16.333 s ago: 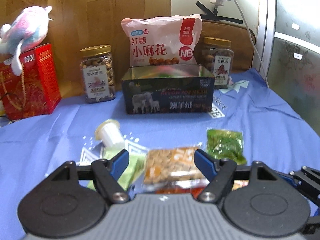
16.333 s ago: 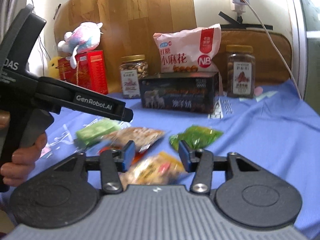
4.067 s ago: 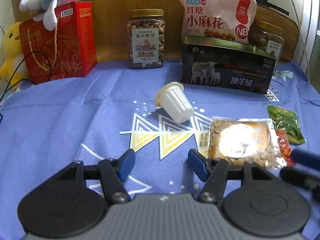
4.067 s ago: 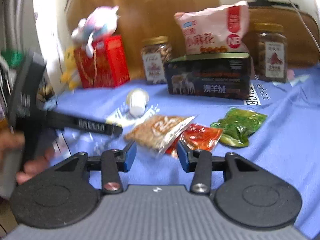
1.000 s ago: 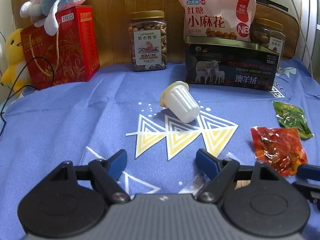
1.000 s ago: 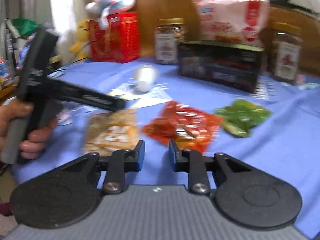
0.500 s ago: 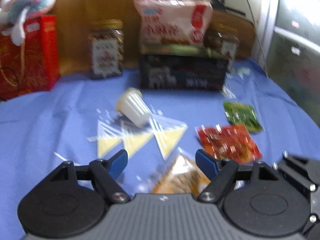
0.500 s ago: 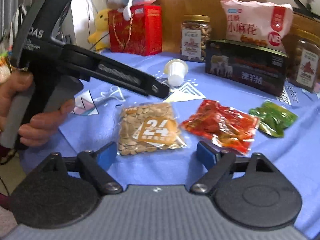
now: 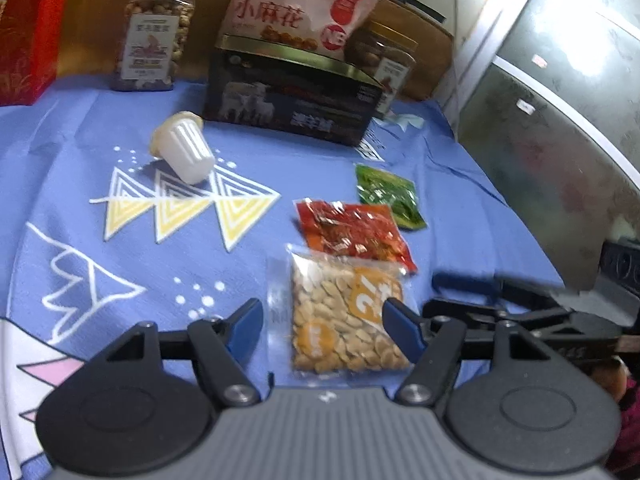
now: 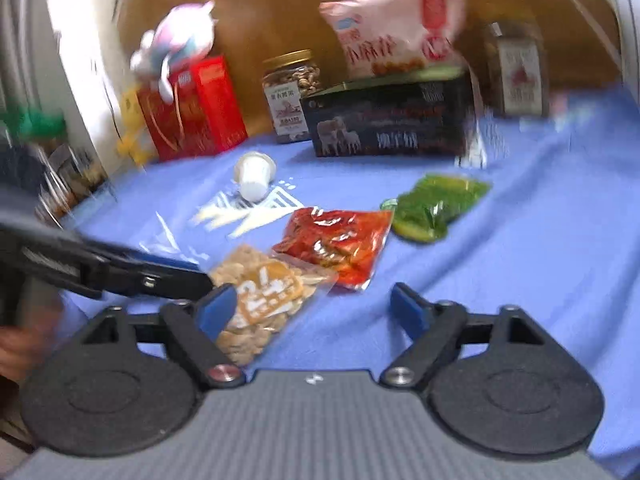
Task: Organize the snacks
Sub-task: 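Close the left gripper on the clear broad-bean bag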
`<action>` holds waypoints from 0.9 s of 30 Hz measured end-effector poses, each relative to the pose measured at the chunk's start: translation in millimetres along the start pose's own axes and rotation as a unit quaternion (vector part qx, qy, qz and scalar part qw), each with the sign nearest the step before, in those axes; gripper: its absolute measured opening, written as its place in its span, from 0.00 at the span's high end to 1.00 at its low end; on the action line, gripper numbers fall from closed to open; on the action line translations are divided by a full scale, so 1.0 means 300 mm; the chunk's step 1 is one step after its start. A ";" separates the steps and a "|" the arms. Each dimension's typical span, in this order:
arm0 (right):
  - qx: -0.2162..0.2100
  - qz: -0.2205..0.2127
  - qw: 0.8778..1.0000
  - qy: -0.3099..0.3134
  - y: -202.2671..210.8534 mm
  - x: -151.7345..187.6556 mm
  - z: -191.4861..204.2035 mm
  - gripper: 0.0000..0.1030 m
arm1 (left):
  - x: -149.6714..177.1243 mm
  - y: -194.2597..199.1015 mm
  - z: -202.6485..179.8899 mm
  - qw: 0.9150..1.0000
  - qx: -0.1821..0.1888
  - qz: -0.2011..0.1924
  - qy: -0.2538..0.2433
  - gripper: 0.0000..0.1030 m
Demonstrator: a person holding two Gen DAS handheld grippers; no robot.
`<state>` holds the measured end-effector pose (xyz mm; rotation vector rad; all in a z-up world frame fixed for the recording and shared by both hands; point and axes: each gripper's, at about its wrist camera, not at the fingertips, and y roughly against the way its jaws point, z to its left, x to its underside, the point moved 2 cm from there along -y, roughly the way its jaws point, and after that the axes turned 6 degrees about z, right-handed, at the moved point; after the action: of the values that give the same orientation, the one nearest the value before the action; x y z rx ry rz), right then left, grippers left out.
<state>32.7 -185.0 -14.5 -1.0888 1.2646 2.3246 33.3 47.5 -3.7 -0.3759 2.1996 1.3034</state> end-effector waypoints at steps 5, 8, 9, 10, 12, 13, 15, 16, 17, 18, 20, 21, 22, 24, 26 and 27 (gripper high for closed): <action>-0.073 0.019 0.988 -0.136 -0.005 0.003 -0.093 0.52 | -0.008 -0.021 0.000 1.000 -0.017 0.000 -0.003 0.42; -0.114 0.032 0.973 -0.196 -0.038 0.007 -0.104 0.70 | 0.001 -0.028 -0.025 0.999 -0.034 -0.005 -0.021 0.42; -0.125 0.040 0.969 -0.211 -0.052 0.011 -0.107 0.77 | 0.006 -0.030 -0.031 0.999 -0.040 -0.008 -0.027 0.42; -0.131 0.049 0.965 -0.221 -0.069 0.013 -0.106 0.87 | 0.011 -0.030 -0.035 0.999 -0.043 -0.010 -0.031 0.42; -0.145 0.055 0.961 -0.230 -0.081 0.016 -0.098 0.87 | 0.019 -0.027 -0.034 0.998 -0.044 -0.015 -0.033 0.42; -0.148 0.056 0.960 -0.229 -0.079 0.016 -0.088 0.87 | 0.022 -0.025 -0.032 0.998 -0.042 -0.016 -0.031 0.42; -0.154 0.058 0.960 -0.225 -0.076 0.019 -0.074 0.86 | 0.028 -0.018 -0.022 0.999 -0.033 -0.020 -0.023 0.42; -0.158 0.056 0.960 -0.226 -0.072 0.019 -0.072 0.86 | 0.029 -0.015 -0.018 0.999 -0.029 -0.022 -0.019 0.42; -0.164 0.053 0.958 -0.230 -0.067 0.019 -0.079 0.87 | 0.031 -0.011 -0.012 0.999 -0.023 -0.024 -0.013 0.42; -0.171 0.050 0.955 -0.237 -0.065 0.022 -0.083 0.88 | 0.033 -0.008 -0.009 1.000 -0.017 -0.024 -0.008 0.42; -0.178 0.043 0.953 -0.243 -0.066 0.021 -0.094 0.90 | 0.035 -0.003 0.000 1.000 -0.002 -0.024 0.006 0.56; -0.177 0.037 0.954 -0.239 -0.058 0.021 -0.095 0.90 | 0.036 -0.003 0.003 1.000 0.006 -0.023 0.013 0.58; -0.175 0.030 0.956 -0.232 -0.048 0.019 -0.093 0.90 | 0.035 -0.003 0.008 0.999 0.013 -0.024 0.021 0.59; -0.172 0.018 0.960 -0.218 -0.029 0.010 -0.087 0.90 | 0.027 0.001 0.007 0.999 0.021 -0.029 0.033 0.63; -0.168 0.009 0.963 -0.211 -0.024 -0.005 -0.084 0.91 | 0.006 0.012 0.001 0.998 0.022 -0.039 0.036 0.67; -0.166 0.004 0.964 -0.209 -0.017 -0.017 -0.086 0.91 | -0.009 0.019 -0.006 0.998 0.022 -0.045 0.034 0.68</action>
<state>51.5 -202.3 -22.6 -0.6190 0.7456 2.6489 32.0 48.6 2.7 -0.5016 2.2364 1.2086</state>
